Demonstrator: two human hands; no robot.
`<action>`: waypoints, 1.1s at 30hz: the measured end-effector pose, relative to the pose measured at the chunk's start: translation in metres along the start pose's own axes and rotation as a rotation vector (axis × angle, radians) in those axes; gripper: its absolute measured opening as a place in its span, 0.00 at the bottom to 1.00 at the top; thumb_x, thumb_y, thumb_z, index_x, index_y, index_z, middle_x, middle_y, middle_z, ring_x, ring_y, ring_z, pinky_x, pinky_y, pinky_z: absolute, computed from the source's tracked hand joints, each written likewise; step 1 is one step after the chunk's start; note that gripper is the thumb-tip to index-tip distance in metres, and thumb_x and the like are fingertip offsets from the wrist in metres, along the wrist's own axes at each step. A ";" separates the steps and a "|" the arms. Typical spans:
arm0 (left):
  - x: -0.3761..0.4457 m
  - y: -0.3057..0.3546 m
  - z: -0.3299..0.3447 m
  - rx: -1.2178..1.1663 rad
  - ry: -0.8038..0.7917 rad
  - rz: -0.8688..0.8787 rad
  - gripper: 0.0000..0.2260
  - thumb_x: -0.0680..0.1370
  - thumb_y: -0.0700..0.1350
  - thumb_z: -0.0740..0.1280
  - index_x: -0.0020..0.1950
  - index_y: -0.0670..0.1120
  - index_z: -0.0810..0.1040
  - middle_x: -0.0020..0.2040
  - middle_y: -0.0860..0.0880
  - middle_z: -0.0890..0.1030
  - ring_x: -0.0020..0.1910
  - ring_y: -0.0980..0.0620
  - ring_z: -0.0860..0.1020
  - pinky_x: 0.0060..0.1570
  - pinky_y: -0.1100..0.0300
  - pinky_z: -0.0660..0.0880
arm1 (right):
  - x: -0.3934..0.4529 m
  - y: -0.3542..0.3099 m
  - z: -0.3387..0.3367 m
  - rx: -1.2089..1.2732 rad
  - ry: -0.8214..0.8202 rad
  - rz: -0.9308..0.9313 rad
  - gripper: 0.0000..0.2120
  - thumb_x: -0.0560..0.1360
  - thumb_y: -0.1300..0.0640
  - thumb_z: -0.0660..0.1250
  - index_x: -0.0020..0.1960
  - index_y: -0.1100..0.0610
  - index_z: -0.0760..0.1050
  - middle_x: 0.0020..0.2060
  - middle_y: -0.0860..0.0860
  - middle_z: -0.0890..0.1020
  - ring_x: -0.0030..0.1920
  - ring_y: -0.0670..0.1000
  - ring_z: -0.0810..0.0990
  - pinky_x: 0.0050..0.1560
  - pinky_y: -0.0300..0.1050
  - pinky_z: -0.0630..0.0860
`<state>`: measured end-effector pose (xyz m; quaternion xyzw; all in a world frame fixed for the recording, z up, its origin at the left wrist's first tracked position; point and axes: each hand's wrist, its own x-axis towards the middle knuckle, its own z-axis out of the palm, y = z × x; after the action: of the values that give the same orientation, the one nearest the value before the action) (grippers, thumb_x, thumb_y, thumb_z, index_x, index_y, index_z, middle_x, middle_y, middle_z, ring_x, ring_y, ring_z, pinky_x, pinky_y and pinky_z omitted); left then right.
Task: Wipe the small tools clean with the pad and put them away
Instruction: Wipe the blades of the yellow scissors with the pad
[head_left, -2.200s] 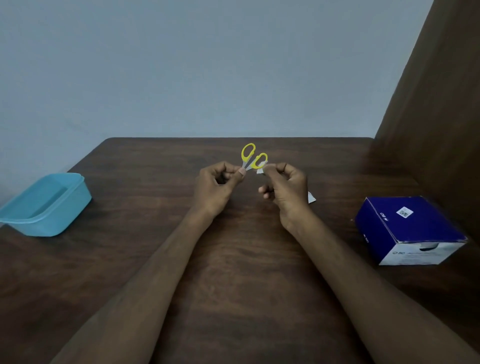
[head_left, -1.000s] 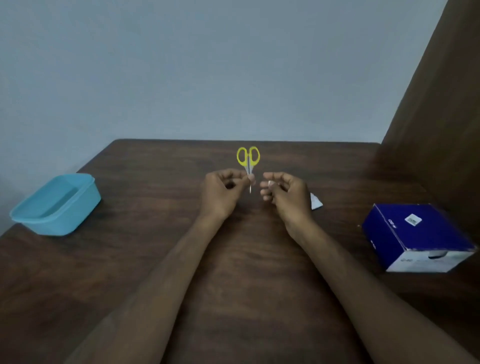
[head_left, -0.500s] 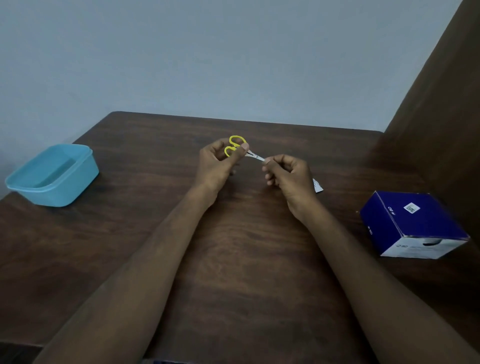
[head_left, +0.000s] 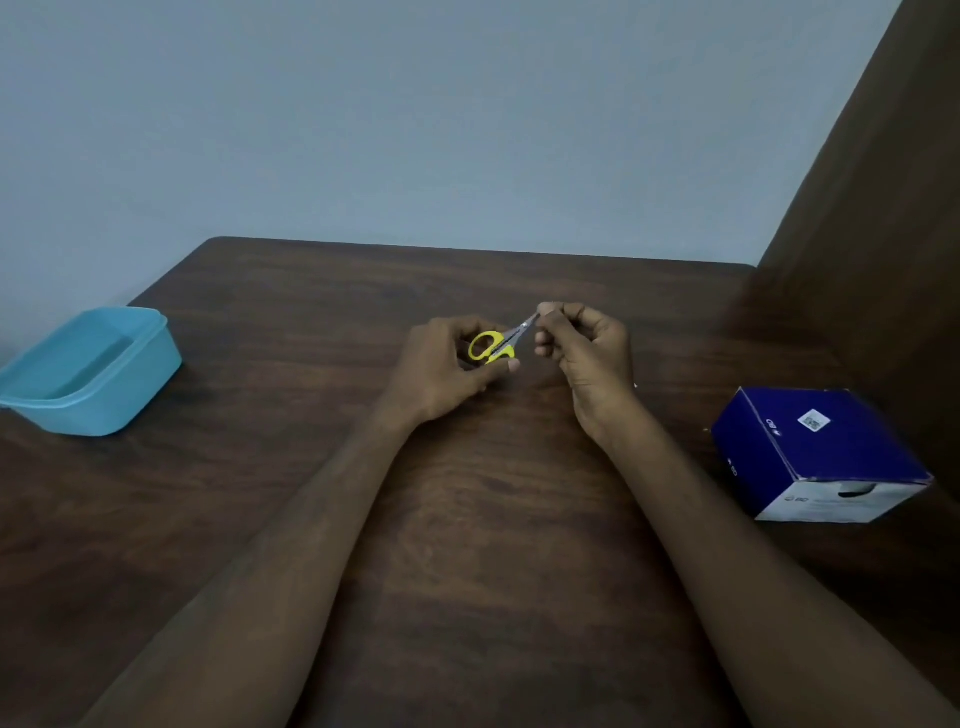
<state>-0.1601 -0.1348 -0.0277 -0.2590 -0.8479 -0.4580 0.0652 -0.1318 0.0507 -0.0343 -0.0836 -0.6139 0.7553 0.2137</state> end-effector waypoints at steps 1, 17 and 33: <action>0.001 -0.001 0.000 -0.016 0.008 -0.017 0.07 0.76 0.49 0.80 0.51 0.49 0.86 0.39 0.51 0.87 0.34 0.57 0.85 0.39 0.62 0.80 | 0.000 0.000 0.001 0.011 0.010 -0.011 0.02 0.79 0.62 0.75 0.51 0.60 0.84 0.42 0.55 0.86 0.40 0.47 0.84 0.44 0.44 0.81; 0.005 -0.010 0.000 -0.202 0.029 -0.143 0.13 0.83 0.44 0.73 0.67 0.48 0.82 0.53 0.45 0.87 0.42 0.54 0.88 0.52 0.54 0.85 | -0.007 0.003 0.003 -0.135 0.000 -0.169 0.04 0.81 0.65 0.71 0.53 0.59 0.84 0.44 0.54 0.87 0.40 0.48 0.86 0.44 0.45 0.84; 0.003 -0.004 0.006 0.000 0.069 -0.024 0.07 0.79 0.44 0.77 0.56 0.48 0.87 0.44 0.52 0.89 0.36 0.57 0.86 0.42 0.62 0.82 | -0.019 -0.002 0.005 -0.557 -0.036 -0.513 0.05 0.76 0.62 0.78 0.49 0.54 0.86 0.44 0.44 0.87 0.42 0.43 0.86 0.46 0.40 0.84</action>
<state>-0.1638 -0.1307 -0.0325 -0.2329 -0.8480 -0.4676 0.0892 -0.1161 0.0388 -0.0339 0.0311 -0.8002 0.4829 0.3543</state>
